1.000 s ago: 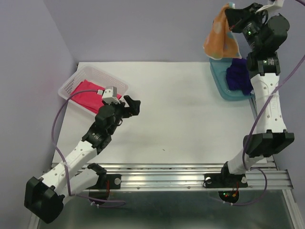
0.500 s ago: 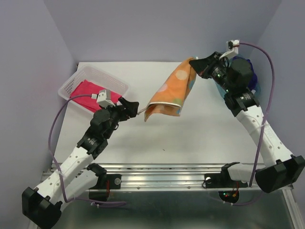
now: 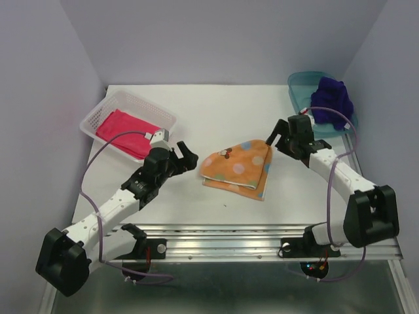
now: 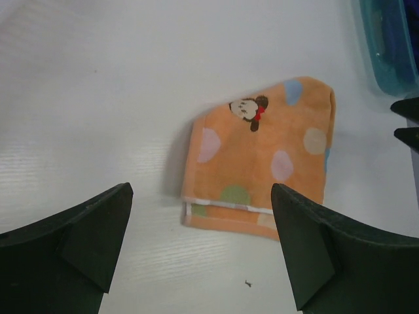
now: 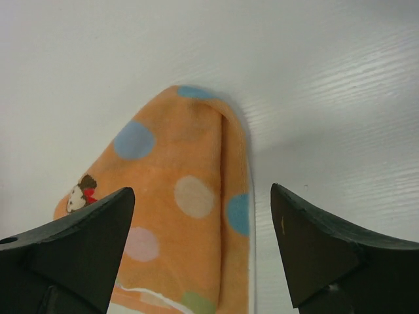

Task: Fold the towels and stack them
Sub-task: Move the towel to the center of the board, then flatten out the crumpled towel

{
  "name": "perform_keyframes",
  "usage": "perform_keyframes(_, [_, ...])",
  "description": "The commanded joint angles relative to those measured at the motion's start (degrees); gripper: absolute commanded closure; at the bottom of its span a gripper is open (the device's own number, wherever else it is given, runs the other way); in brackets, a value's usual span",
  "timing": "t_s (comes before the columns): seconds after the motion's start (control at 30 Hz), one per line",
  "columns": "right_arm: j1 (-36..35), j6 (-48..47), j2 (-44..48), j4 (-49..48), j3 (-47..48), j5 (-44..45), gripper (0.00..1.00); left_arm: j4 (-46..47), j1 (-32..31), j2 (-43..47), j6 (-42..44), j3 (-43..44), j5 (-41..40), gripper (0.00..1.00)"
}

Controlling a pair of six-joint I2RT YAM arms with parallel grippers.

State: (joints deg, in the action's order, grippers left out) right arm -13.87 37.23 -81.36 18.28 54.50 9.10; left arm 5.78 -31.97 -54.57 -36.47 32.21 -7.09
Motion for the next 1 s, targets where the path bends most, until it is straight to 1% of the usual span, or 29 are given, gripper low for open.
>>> perform_keyframes(0.0, [-0.5,-1.6,9.7,-2.3,-5.5,-1.9,0.10,2.7,-3.4,-1.2,-1.1,-2.9,3.4,0.01])
perform_keyframes(0.07, [-1.9,-0.8,11.2,-1.7,-7.3,-5.0,0.09,4.3,-5.4,-2.0,-0.9,-3.8,3.6,0.01])
perform_keyframes(0.1, [-2.4,-0.4,12.1,0.4,-7.9,-5.2,0.09,4.3,-7.0,-3.2,-0.5,-3.8,3.2,0.01])
perform_keyframes(0.2, [-5.1,1.0,13.9,5.5,-9.5,-4.5,0.10,3.1,-8.5,-5.5,-0.2,-3.7,2.5,0.01])
perform_keyframes(0.3, [-8.5,2.4,18.0,8.4,-14.5,-6.6,0.14,2.4,-10.4,-5.4,-2.2,-5.0,2.0,0.01])
perform_keyframes(0.4, [-12.8,4.9,18.5,12.2,-18.5,-5.2,0.16,2.4,-12.2,-4.2,-3.8,-7.0,0.7,0.01])
perform_keyframes(0.43, [-14.8,6.0,18.1,12.6,-19.4,-4.6,0.16,2.4,-12.3,-3.9,-4.5,-7.3,0.3,0.01])
perform_keyframes(0.47, [-15.5,6.3,17.7,12.9,-20.1,-3.5,0.19,2.5,-12.5,-3.6,-4.6,-7.9,-0.3,0.01])
perform_keyframes(0.53, [-17.5,6.9,16.3,12.9,-20.3,-1.8,0.22,2.4,-12.7,-3.3,-5.3,-8.2,-1.1,0.01])
perform_keyframes(0.57, [-18.1,7.1,14.6,12.7,-20.4,-0.1,0.25,2.4,-12.9,-3.3,-5.6,-8.6,-1.4,0.01])
perform_keyframes(0.67, [-20.5,7.7,10.5,11.6,-20.0,2.0,0.27,2.4,-13.0,-4.3,-6.1,-8.7,-1.7,0.01])
perform_keyframes(0.73, [-22.0,7.9,8.4,9.0,-19.6,1.8,0.30,2.3,-13.4,-5.5,-6.1,-8.6,-2.3,0.01])
perform_keyframes(0.8, [-23.0,8.0,5.4,7.0,-18.6,1.7,0.30,1.8,-13.6,-6.7,-6.2,-8.0,-3.4,0.01])
perform_keyframes(0.9, [-25.8,9.1,1.8,7.6,-16.9,4.8,0.32,1.6,-14.1,-8.4,-6.5,-7.2,-4.9,0.01])
perform_keyframes(0.97, [-26.9,10.6,0.5,8.4,-16.6,6.4,0.39,1.2,-14.4,-9.4,-6.3,-6.5,-5.8,0.01])
